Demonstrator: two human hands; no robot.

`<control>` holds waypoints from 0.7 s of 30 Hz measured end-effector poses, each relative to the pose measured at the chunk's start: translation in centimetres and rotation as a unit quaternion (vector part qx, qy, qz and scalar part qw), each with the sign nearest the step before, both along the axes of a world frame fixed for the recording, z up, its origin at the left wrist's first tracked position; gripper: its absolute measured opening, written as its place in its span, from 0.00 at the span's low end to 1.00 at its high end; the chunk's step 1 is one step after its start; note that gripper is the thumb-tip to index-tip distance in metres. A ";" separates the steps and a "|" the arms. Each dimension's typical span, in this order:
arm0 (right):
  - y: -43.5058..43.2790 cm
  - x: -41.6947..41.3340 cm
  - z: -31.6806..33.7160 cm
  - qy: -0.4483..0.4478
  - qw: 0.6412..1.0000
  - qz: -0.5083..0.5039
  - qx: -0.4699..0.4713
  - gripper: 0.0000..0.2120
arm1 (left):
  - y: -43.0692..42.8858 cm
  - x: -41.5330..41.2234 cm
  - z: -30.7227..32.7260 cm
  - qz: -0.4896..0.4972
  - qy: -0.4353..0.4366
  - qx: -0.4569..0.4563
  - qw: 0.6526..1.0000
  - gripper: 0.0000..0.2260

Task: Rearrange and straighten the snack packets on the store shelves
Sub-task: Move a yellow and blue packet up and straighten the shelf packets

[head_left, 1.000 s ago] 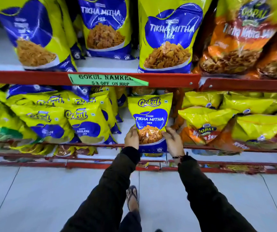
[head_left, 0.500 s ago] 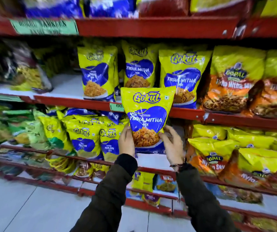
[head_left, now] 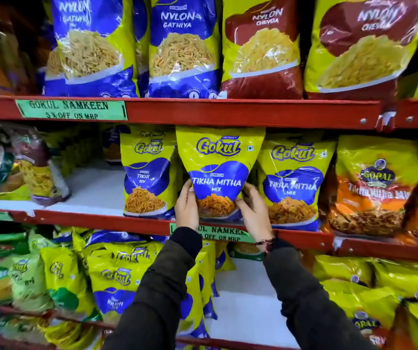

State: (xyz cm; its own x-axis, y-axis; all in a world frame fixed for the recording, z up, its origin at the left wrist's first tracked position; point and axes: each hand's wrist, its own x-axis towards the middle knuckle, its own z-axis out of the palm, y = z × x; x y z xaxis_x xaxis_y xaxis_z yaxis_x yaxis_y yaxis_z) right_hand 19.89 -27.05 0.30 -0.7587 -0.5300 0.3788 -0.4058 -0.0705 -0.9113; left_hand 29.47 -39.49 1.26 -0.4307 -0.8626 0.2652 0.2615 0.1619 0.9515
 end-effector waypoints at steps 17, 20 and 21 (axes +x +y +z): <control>-1.6 -2.7 9.0 0.087 0.982 -0.165 0.029 0.19 | -6.7 -1.3 5.5 0.031 -0.067 -0.106 0.992 0.16; -1.7 -4.3 10.6 0.095 0.978 -0.179 0.039 0.17 | -9.0 -1.5 7.6 0.019 -0.105 -0.130 0.986 0.15; -1.7 -4.9 10.6 0.091 0.980 -0.173 0.035 0.14 | -9.6 -1.5 7.8 0.014 -0.111 -0.122 0.986 0.16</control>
